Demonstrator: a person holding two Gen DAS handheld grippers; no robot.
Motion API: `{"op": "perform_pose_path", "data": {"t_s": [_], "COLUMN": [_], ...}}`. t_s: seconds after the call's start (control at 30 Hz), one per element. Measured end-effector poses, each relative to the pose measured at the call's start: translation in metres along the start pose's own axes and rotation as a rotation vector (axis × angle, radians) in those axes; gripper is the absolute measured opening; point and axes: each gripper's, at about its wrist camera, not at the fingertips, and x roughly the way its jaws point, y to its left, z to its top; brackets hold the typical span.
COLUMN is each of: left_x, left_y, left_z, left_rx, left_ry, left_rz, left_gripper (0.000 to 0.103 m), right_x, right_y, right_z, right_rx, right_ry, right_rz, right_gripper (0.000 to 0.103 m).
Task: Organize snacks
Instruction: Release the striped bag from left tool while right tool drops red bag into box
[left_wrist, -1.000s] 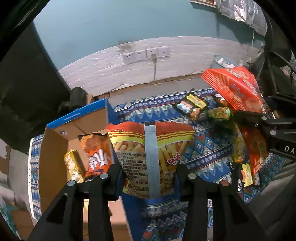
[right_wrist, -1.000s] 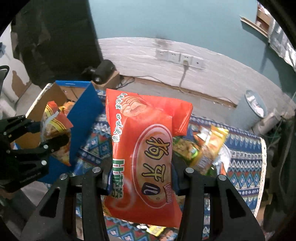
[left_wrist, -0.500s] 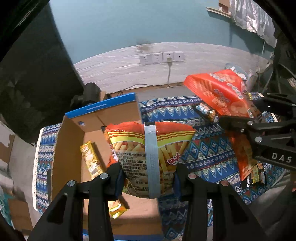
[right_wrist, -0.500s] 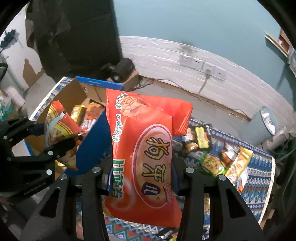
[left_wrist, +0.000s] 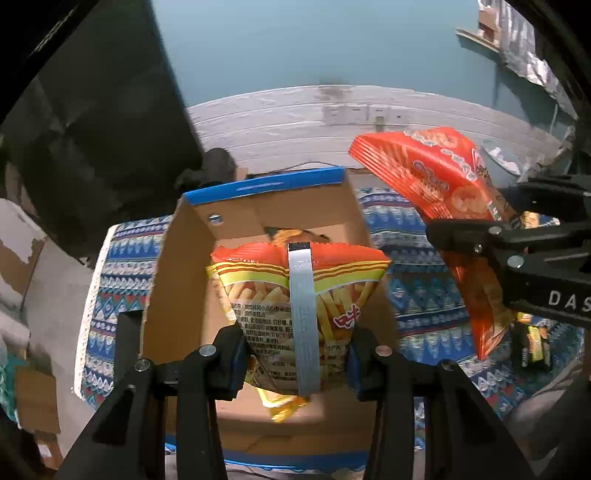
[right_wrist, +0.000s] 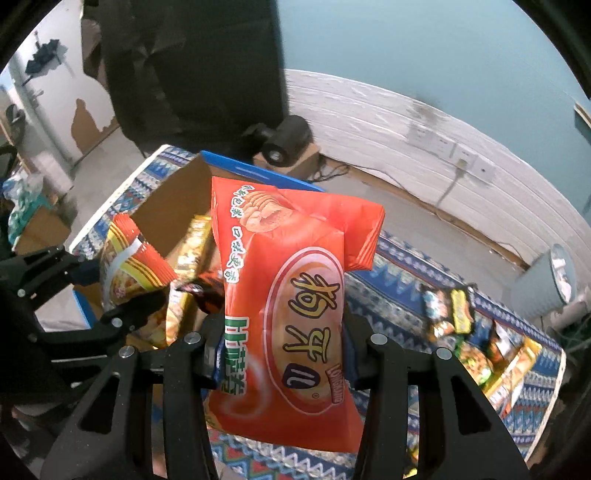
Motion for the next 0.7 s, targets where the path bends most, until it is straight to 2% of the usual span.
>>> {"op": "perform_pose_path", "data": {"t_s": [0.2, 0.47, 0.57, 0.6, 0.63, 0.7], "left_x": [0.015, 0.033, 0.041, 0.044, 0.046, 0.050], "left_y": [0.030, 0.064, 0.071, 0.074, 0.075, 0.077], "left_z": [-0.006, -0.013, -0.017, -0.018, -0.019, -0.022], "left_rx": [-0.051, -0.124, -0.147, -0.156, -0.162, -0.170], "left_ry": [0.035, 0.075, 0.098, 0.108, 0.121, 0.144], "left_rz": [0.039, 0.089, 0.095, 0.099, 0.102, 0.110], "left_gripper": [0.043, 0.043, 0.044, 0.046, 0.048, 0.064], "right_x": [0.023, 0.054, 0.061, 0.062, 0.061, 0.060], "right_y": [0.029, 0.047, 0.054, 0.056, 0.056, 0.057], "right_z": [0.018, 0.028, 0.030, 0.031, 0.031, 0.032], "right_rx": [-0.055, -0.030, -0.032, -0.033, -0.033, -0.032], "right_ry": [0.026, 0.086, 0.096, 0.093, 0.091, 0.087], "right_rz": [0.045, 0.108, 0.121, 0.121, 0.123, 0.125], "right_gripper": [0.046, 0.047, 0.052, 0.055, 0.062, 0.070]}}
